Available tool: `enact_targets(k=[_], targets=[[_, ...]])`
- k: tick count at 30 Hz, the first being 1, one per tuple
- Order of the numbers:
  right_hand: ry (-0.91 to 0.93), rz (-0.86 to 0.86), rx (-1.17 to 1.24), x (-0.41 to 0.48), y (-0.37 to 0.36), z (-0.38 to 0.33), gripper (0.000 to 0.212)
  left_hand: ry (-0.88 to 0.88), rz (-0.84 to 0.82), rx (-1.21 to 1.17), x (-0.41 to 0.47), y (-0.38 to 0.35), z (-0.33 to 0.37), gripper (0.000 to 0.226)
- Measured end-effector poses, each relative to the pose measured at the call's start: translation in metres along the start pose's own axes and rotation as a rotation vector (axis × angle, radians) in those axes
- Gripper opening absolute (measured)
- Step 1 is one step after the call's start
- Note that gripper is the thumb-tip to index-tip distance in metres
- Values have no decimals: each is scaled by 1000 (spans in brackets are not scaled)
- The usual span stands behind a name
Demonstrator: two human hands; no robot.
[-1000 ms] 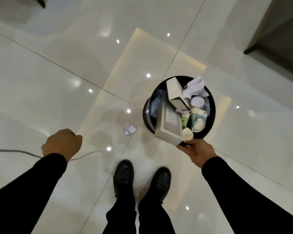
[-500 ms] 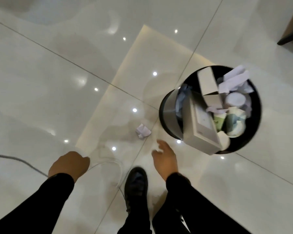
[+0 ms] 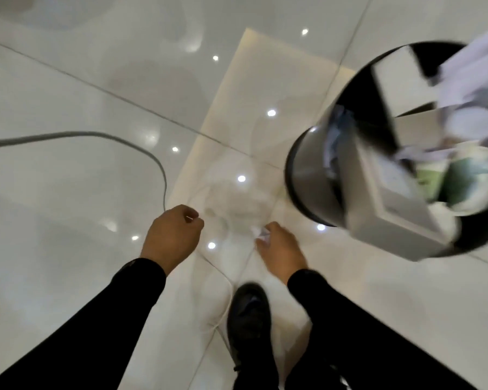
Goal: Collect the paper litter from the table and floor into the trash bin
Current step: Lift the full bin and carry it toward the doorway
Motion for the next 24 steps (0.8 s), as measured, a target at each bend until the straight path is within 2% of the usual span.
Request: enact_targets(k=[3,6,8,10,13,16,18,19,21,22,24], targets=[[81,48,284,-81,46,-17,19,-176,-57,-118,-39,0,70,22],[40,353,507,-154,124,-6,18,-324,-125,-171,-81,2,142,18],[-10,595,665,-183,177,5,18,-333,-90,-162,-94,9,172,11],[-10,687,732,-187,219,4,17,-256,-17,-189,-100,20,185,14],[11,590,612,-158,256,-14,15,-149,22,-232,-103,29,186,25],[-28,597,399,-138,274,-13,44,-118,48,-251,-103,36,187,31],[-233,582,449,-131,268,12,72,-111,148,-254,-102,49,185,35],[-362,483,593,-126,254,24,75,-98,199,-273,-101,55,184,36],[-538,185,936,-115,217,30,52,-66,254,-317,-100,63,180,36],[-568,98,1019,-111,206,29,36,-62,264,-320,-99,66,178,36],[-559,134,1014,-106,204,30,25,-73,275,-293,-100,70,175,36]])
Point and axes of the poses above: each hand's wrist, its own x-axis towards the middle knuckle, its own y-axis out of the back of the hand, z = x × y, the point moved 7 cm from there along x, towards the middle knuckle, and after that the axes turned 8 degrees about x, right-handed, at the moved point
